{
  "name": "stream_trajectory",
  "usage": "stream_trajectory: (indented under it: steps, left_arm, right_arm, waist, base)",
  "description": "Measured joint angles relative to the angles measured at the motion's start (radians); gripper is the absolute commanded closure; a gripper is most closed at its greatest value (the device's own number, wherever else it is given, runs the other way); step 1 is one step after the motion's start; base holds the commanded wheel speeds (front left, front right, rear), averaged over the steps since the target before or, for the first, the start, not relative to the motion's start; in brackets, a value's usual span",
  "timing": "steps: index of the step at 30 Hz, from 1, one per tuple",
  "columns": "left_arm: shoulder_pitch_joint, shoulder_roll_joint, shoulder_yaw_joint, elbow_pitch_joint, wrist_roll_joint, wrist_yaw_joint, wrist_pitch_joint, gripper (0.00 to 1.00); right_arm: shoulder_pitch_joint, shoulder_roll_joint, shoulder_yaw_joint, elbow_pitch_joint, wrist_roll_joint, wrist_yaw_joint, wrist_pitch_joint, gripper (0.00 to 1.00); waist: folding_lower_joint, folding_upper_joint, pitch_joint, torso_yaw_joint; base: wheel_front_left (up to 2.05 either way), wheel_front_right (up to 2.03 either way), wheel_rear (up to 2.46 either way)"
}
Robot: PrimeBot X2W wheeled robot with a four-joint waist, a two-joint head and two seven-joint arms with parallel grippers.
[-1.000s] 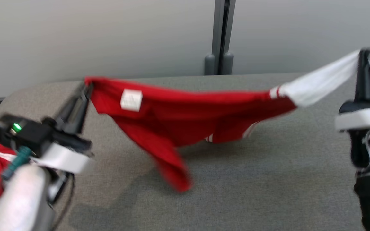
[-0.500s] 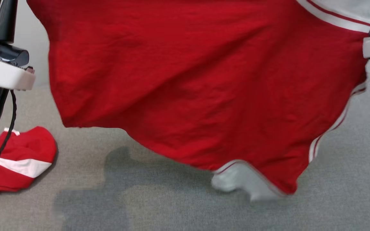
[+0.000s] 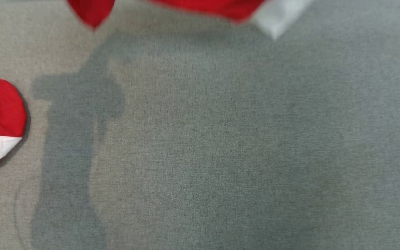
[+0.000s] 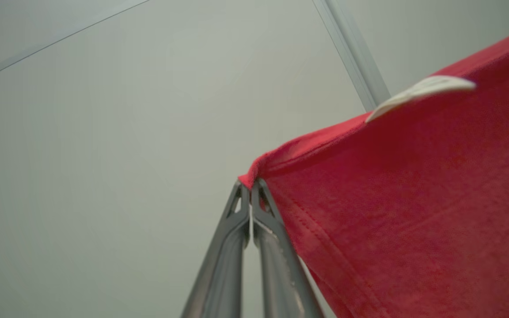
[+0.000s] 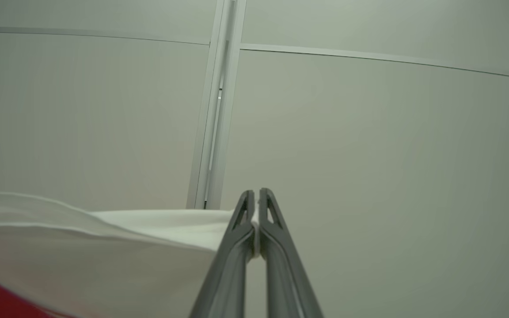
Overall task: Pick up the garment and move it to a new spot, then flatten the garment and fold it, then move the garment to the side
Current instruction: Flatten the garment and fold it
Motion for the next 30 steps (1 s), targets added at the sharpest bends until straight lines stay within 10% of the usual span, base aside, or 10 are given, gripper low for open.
stream_trajectory:
  steps: [8, 30]
  left_arm:
    - [-0.034, -0.043, 0.007, 0.087, 0.015, 0.006, -0.015, 1.00]
    - [0.985, -0.318, 0.236, -0.008, -0.015, 0.031, -0.014, 1.00]
  right_arm:
    - [-0.024, 0.020, -0.048, 0.022, -0.061, 0.000, 0.000, 1.00]
    - [1.063, 0.088, -0.023, -0.124, 0.213, 0.000, -0.002, 1.00]
  waist:
    - [0.0000, 0.0000, 0.089, 0.005]
    - [0.0000, 0.0000, -0.078, -0.019]
  base:
    - [0.00, 0.00, 0.00]
    - [0.00, 0.00, 0.00]
